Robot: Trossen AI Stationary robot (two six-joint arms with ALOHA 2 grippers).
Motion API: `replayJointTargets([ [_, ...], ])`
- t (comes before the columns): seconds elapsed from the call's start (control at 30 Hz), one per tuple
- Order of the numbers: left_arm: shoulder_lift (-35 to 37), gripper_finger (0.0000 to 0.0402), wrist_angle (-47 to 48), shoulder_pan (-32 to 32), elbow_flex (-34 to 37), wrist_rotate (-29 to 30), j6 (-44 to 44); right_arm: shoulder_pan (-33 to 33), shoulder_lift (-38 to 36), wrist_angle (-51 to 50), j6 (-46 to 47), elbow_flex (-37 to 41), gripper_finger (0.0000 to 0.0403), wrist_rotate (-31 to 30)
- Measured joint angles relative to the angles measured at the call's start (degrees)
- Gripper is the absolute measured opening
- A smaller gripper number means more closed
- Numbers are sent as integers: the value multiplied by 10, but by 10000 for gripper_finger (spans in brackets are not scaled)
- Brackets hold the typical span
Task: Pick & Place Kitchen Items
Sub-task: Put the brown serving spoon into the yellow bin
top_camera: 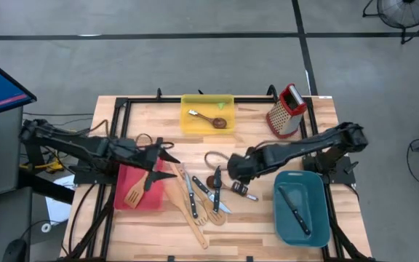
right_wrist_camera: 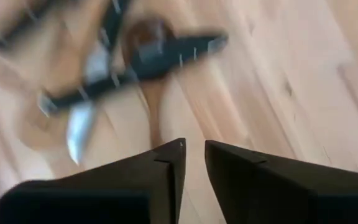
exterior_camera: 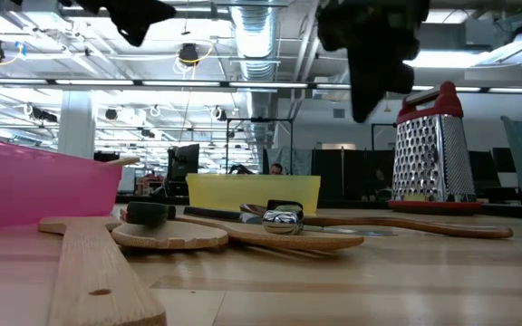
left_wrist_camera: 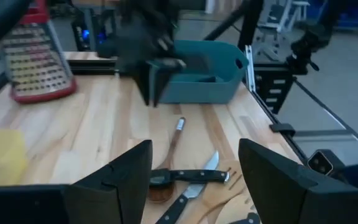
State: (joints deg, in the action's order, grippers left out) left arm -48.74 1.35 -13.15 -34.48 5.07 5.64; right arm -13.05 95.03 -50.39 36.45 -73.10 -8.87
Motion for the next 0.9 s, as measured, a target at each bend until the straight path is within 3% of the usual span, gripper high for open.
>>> replayJointTargets([
  [0.17, 48, 224, 35, 0, 0, 11, 9, -32, 76, -43, -29, -45, 109, 0],
  [0.47, 101, 224, 83, 0, 1, 28, 9, -65, 171, -20, -31, -62, 238, 15],
  [0.57, 111, 224, 102, 0, 1, 29, 11, -65, 195, -6, -30, -63, 265, 15],
  [0.77, 118, 224, 114, 0, 0, 29, 37, -51, 230, -9, -30, -65, 267, 22],
  [0.9, 120, 224, 131, 0, 1, 29, 44, -49, 230, -3, -30, -64, 230, 20],
])
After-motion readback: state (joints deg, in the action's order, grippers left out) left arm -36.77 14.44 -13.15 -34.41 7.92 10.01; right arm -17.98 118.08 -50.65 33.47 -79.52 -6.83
